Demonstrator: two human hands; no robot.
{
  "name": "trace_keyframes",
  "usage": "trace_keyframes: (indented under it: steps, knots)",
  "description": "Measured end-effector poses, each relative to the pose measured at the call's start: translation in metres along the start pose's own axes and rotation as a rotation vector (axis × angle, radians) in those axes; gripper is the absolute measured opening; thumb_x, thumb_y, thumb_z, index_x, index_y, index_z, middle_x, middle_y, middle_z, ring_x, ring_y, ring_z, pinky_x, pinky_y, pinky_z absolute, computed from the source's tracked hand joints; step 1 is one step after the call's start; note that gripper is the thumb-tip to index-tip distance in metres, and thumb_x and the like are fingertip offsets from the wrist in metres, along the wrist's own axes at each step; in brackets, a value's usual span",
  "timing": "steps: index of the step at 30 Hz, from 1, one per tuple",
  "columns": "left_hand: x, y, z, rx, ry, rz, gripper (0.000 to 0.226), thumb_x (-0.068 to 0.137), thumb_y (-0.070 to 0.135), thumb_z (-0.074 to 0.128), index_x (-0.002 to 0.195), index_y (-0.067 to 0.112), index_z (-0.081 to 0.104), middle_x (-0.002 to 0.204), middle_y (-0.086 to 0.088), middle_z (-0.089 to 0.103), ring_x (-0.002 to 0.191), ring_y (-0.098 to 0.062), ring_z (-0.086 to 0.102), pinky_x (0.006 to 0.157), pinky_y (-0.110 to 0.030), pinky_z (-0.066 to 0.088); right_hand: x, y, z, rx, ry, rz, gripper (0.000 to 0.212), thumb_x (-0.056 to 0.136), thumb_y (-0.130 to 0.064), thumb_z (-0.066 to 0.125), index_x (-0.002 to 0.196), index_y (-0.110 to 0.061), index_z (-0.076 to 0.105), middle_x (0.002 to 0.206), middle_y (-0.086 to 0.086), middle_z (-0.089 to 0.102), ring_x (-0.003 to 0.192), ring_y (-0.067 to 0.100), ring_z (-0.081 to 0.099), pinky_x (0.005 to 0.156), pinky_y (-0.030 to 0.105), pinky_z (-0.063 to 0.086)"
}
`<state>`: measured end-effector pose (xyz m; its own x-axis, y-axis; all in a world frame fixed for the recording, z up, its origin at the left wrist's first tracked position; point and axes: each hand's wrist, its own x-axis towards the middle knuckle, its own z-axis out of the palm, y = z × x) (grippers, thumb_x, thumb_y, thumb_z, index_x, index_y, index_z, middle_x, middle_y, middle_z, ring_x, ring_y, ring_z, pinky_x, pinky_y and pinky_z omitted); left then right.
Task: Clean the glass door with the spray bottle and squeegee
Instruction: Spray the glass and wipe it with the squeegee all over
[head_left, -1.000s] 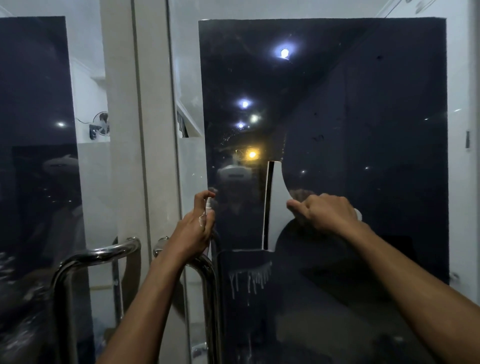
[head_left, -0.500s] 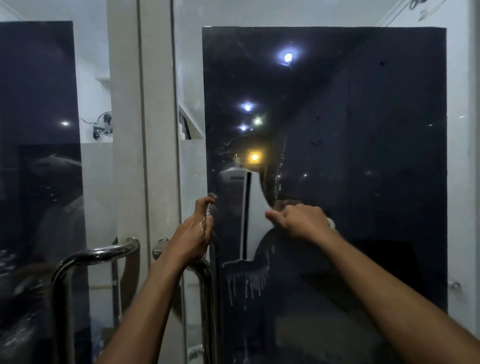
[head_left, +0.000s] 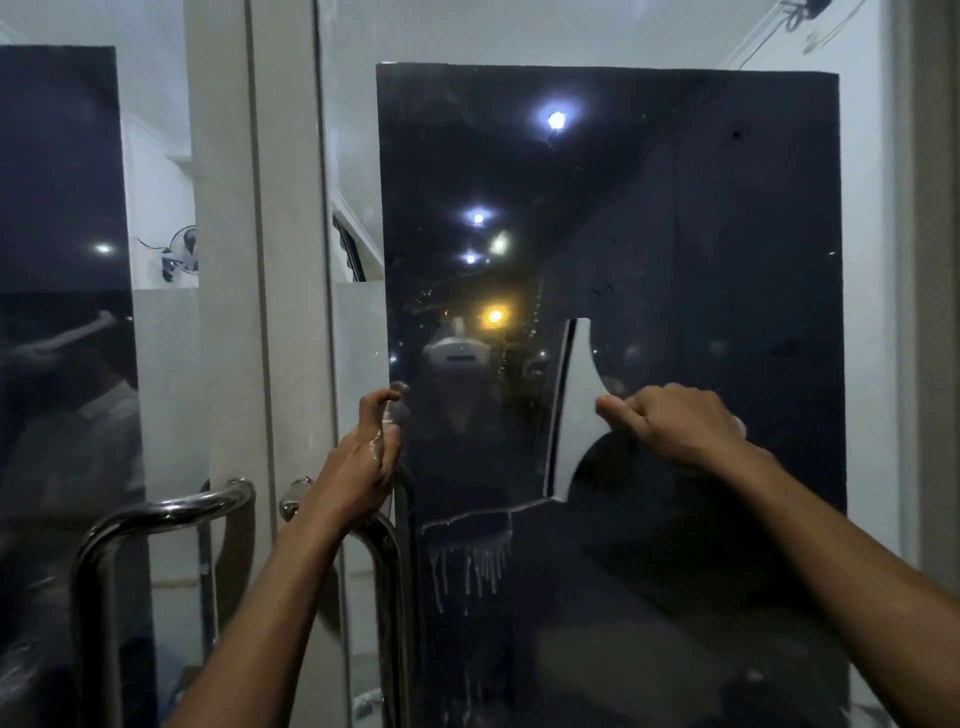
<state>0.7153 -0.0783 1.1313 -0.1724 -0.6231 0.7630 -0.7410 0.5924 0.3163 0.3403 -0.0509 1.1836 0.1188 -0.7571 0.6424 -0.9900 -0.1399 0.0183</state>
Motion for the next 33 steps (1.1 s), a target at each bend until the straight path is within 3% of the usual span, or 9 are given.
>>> trace_keyframes:
  steps: [2, 4, 9, 15, 21, 24, 27, 30, 33]
  knots:
    - [0.001, 0.003, -0.001, -0.019, 0.000, 0.002, 0.026, 0.109, 0.035, 0.027, 0.133, 0.043, 0.021, 0.088, -0.007, 0.064, 0.066, -0.017, 0.066, 0.064, -0.044, 0.058, 0.002, -0.022, 0.000, 0.050, -0.041, -0.061, 0.058, 0.090, -0.079, 0.012, 0.069, -0.047, 0.056, 0.070, -0.010, 0.060, 0.066, 0.009, 0.056, 0.072, 0.037, 0.044]
    - [-0.001, 0.005, -0.003, -0.032, -0.001, 0.007, 0.030, 0.109, 0.035, 0.027, 0.137, 0.043, 0.019, 0.090, -0.007, 0.066, 0.070, -0.020, 0.068, 0.067, -0.048, 0.059, 0.007, -0.049, 0.009, 0.063, -0.081, -0.124, 0.064, 0.091, -0.080, 0.016, 0.081, -0.043, 0.068, 0.068, -0.013, 0.055, 0.063, 0.007, 0.051, 0.070, 0.036, 0.041]
    - [-0.006, 0.007, -0.002, 0.002, -0.003, 0.048, 0.032, 0.108, 0.038, 0.028, 0.137, 0.045, 0.016, 0.106, -0.002, 0.061, 0.077, -0.010, 0.065, 0.071, -0.037, 0.052, 0.018, -0.099, 0.045, -0.070, -0.119, -0.253, 0.075, 0.093, -0.078, 0.016, 0.085, -0.027, 0.069, 0.078, -0.002, 0.064, 0.079, 0.022, 0.064, 0.070, 0.037, 0.036]
    - [-0.007, 0.008, -0.003, 0.036, -0.026, 0.043, 0.034, 0.108, 0.038, 0.028, 0.137, 0.046, 0.013, 0.090, 0.002, 0.062, 0.075, -0.017, 0.066, 0.073, -0.044, 0.056, 0.011, -0.016, 0.062, 0.021, -0.178, 0.061, 0.080, 0.089, -0.082, 0.008, 0.108, -0.033, 0.069, 0.119, 0.004, 0.069, 0.102, 0.026, 0.063, 0.078, 0.041, 0.038]
    - [-0.004, 0.011, -0.005, 0.059, -0.065, 0.041, 0.036, 0.108, 0.038, 0.029, 0.139, 0.045, 0.012, 0.096, -0.007, 0.066, 0.078, -0.025, 0.069, 0.077, -0.052, 0.058, -0.010, 0.025, 0.051, -0.012, -0.067, 0.124, 0.086, 0.082, -0.086, -0.001, 0.079, -0.029, 0.063, 0.072, -0.007, 0.063, 0.066, 0.011, 0.059, 0.063, 0.034, 0.039]
    - [-0.005, 0.010, -0.005, 0.060, -0.079, 0.025, 0.036, 0.108, 0.038, 0.029, 0.138, 0.046, 0.010, 0.097, -0.008, 0.067, 0.077, -0.024, 0.069, 0.077, -0.052, 0.058, -0.017, 0.012, 0.045, 0.025, 0.028, 0.033, 0.088, 0.082, -0.085, 0.001, 0.089, -0.034, 0.072, 0.070, -0.007, 0.064, 0.065, 0.011, 0.061, 0.066, 0.033, 0.043]
    - [-0.004, 0.007, -0.005, 0.061, -0.079, 0.000, 0.034, 0.108, 0.040, 0.027, 0.136, 0.047, 0.010, 0.093, -0.007, 0.068, 0.075, -0.024, 0.069, 0.075, -0.052, 0.058, -0.012, -0.029, 0.038, 0.034, -0.008, -0.074, 0.076, 0.087, -0.081, 0.008, 0.110, -0.045, 0.072, 0.081, -0.005, 0.066, 0.077, 0.018, 0.063, 0.070, 0.034, 0.038]
    - [0.003, 0.013, 0.000, 0.077, -0.080, -0.001, 0.032, 0.108, 0.040, 0.026, 0.136, 0.044, 0.010, 0.084, -0.004, 0.064, 0.069, -0.023, 0.066, 0.071, -0.049, 0.057, 0.001, -0.077, 0.041, 0.014, -0.081, -0.188, 0.070, 0.094, -0.076, 0.015, 0.086, -0.034, 0.071, 0.071, -0.008, 0.060, 0.071, 0.017, 0.061, 0.069, 0.035, 0.037]
    - [0.006, 0.015, 0.005, 0.081, -0.064, 0.006, 0.032, 0.108, 0.040, 0.026, 0.136, 0.042, 0.012, 0.082, -0.001, 0.062, 0.065, -0.019, 0.063, 0.064, -0.042, 0.052, 0.004, -0.085, 0.055, -0.032, -0.112, -0.183, 0.066, 0.097, -0.073, 0.016, 0.066, -0.028, 0.053, 0.069, -0.006, 0.055, 0.066, 0.017, 0.054, 0.068, 0.037, 0.039]
